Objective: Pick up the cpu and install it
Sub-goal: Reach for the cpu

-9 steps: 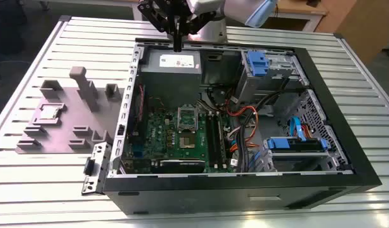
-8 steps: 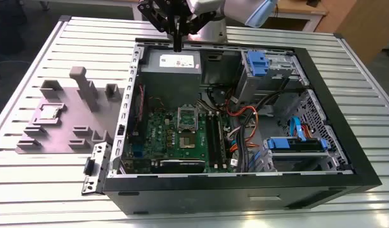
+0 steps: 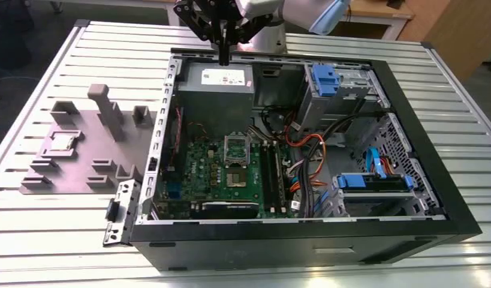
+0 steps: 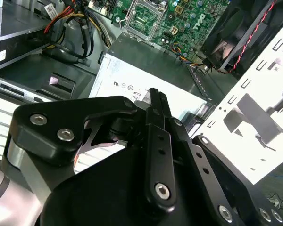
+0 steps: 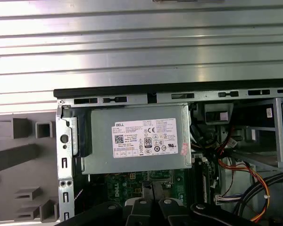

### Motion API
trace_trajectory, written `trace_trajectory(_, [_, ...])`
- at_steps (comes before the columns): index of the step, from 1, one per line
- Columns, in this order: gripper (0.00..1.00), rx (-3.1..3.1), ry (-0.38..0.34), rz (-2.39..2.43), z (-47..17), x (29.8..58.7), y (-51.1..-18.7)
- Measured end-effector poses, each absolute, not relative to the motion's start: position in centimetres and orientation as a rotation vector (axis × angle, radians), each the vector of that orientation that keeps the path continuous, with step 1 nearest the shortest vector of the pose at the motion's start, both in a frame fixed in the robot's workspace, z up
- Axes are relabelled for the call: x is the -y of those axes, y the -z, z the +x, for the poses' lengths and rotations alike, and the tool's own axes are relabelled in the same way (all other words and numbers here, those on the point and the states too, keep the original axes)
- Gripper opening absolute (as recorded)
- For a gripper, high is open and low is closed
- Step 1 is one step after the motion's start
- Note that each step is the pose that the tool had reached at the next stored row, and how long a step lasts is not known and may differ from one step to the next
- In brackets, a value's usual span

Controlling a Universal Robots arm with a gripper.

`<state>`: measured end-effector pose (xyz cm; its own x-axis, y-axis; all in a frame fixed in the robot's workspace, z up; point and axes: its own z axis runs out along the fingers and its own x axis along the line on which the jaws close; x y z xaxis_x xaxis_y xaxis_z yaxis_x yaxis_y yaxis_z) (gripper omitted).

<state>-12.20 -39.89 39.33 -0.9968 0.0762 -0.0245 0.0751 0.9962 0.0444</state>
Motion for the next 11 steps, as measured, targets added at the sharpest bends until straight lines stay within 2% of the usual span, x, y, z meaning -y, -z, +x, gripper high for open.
trace_trajectory(11, [0.14, -3.112, -0.068, 0.118, -12.91, 39.89, -39.33])
